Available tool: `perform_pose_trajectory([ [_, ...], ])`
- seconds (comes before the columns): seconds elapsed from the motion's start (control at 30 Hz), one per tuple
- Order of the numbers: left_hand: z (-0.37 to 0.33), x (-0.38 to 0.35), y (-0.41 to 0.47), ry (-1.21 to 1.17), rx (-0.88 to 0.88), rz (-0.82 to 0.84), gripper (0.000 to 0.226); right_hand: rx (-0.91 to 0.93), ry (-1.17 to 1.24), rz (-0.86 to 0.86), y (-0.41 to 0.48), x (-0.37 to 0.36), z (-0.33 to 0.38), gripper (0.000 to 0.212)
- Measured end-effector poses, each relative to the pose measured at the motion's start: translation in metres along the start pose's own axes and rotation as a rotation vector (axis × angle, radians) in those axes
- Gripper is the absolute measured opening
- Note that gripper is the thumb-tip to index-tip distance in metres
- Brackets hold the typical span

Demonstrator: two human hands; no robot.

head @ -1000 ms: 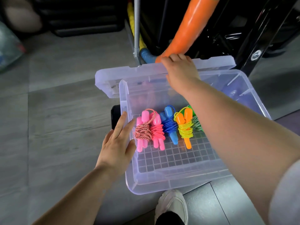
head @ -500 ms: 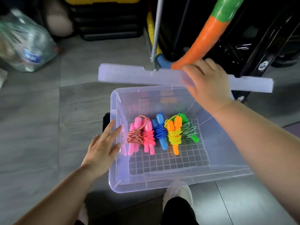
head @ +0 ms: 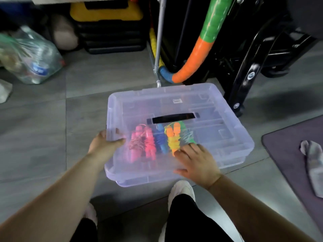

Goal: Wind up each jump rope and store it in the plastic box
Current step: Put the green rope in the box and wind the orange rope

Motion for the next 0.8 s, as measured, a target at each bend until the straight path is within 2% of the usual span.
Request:
perform_pose_trajectory([
  [0.13,0.024,-0.014,0.001,0.138,-0.053,-0.065,0.022,-0.036,0.108,0.030,-0.018,-0.012,0.006,0.044],
  [0.23,0.039,-0.023,0.012,0.161,-0.051,-0.090,0.027,-0.220,0.133,0.055,-0.031,-0.019,-0.009,0.048],
  [0.27,0.043,-0.025,0.017,0.184,-0.029,-0.108,0.033,-0.340,0.194,0.097,-0.037,-0.023,-0.019,0.058],
  [0.3,0.045,-0.027,0.020,0.183,-0.014,-0.125,0.039,-0.459,0.261,0.130,-0.043,-0.028,-0.030,0.078],
  [0.37,0.047,-0.031,0.020,0.120,-0.012,-0.116,0.037,-0.599,0.409,0.232,-0.056,-0.042,-0.043,0.114],
  [0.47,0.045,-0.037,0.021,0.054,-0.066,-0.090,0.031,-0.598,0.384,0.369,-0.061,-0.053,-0.049,0.129],
  [0.53,0.043,-0.038,0.029,0.078,-0.058,-0.109,0.039,-0.586,0.356,0.424,-0.057,-0.054,-0.052,0.124],
  [0.67,0.031,-0.037,0.045,0.212,0.024,-0.167,0.050,-0.606,0.381,0.482,-0.042,-0.056,-0.069,0.060],
  [0.8,0.024,-0.038,0.055,0.172,-0.001,-0.147,0.047,-0.632,0.432,0.483,-0.037,-0.058,-0.077,0.056],
])
Point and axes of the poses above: each hand's wrist, its own y-axis towards the middle knuckle, its own x-axis out of the back of the hand, z = x × y, the point moved 6 cm from there along y, towards the middle knuckle, and after that the axes turned 15 degrees about x, right-handed, at the moved point
